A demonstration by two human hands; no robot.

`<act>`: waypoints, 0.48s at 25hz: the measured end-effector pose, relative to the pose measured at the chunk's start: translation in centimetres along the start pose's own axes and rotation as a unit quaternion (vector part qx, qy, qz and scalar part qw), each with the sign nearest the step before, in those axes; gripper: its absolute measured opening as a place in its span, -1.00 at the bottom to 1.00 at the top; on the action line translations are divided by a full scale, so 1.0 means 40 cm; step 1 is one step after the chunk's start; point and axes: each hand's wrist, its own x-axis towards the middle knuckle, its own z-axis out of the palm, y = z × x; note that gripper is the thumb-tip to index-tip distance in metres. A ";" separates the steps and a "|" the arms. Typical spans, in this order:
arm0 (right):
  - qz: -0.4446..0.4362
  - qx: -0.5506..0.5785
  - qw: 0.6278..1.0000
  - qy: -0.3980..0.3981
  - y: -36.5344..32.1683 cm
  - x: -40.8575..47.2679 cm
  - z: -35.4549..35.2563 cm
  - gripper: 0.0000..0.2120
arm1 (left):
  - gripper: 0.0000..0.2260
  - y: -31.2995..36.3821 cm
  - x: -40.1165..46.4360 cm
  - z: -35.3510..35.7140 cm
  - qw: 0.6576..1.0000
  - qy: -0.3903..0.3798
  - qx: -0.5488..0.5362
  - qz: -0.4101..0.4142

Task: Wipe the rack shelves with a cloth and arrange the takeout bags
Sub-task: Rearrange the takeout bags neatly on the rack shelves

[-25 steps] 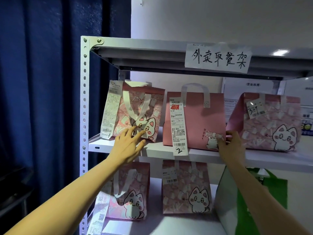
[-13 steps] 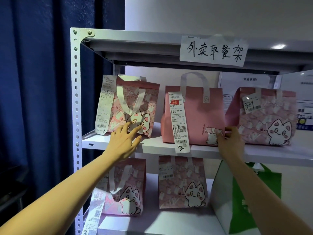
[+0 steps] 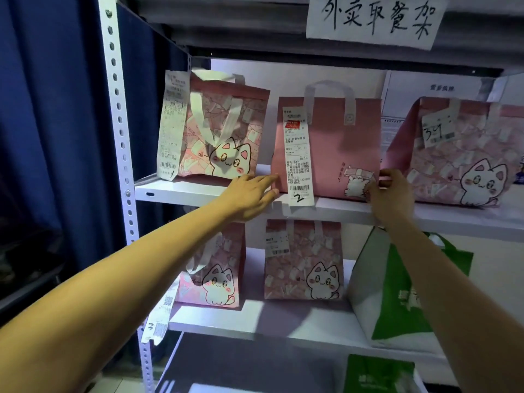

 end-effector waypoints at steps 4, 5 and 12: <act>0.002 0.014 1.000 0.006 0.012 -0.017 -0.016 -0.75 | -0.52 0.012 -0.022 -0.006 1.000 -0.003 -0.027 0.004; 0.007 0.017 1.000 0.017 0.009 -0.027 -0.019 -0.74 | -0.52 0.017 -0.033 -0.011 0.999 -0.003 -0.035 0.003; -0.021 0.063 0.996 0.065 -0.053 -0.134 -0.017 -0.75 | -0.64 0.029 -0.157 -0.057 0.993 0.049 -0.109 0.011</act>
